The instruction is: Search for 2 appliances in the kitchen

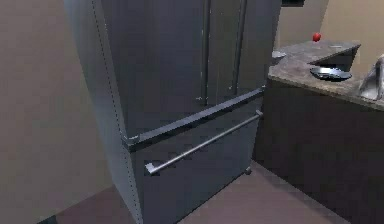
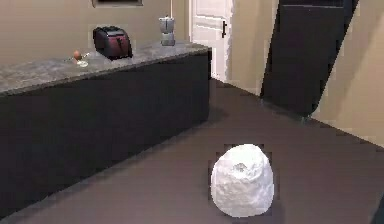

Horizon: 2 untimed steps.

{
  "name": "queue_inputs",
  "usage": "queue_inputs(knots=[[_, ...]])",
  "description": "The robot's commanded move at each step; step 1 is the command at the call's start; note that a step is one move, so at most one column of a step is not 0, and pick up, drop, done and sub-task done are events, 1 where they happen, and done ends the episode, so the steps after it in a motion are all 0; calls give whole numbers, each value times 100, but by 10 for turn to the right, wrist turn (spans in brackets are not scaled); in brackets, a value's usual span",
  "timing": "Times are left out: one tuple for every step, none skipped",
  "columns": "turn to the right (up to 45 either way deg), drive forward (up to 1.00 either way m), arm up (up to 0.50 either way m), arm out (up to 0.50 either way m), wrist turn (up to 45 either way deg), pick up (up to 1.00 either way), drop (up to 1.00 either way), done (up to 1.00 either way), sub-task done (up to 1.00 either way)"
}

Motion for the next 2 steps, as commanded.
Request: queue_inputs(knots=[[0, 0, 0, 0, 0, 0, 0, 0, 100], [450, 0, 0, 0, 0, 0, 0, 0, 0]])
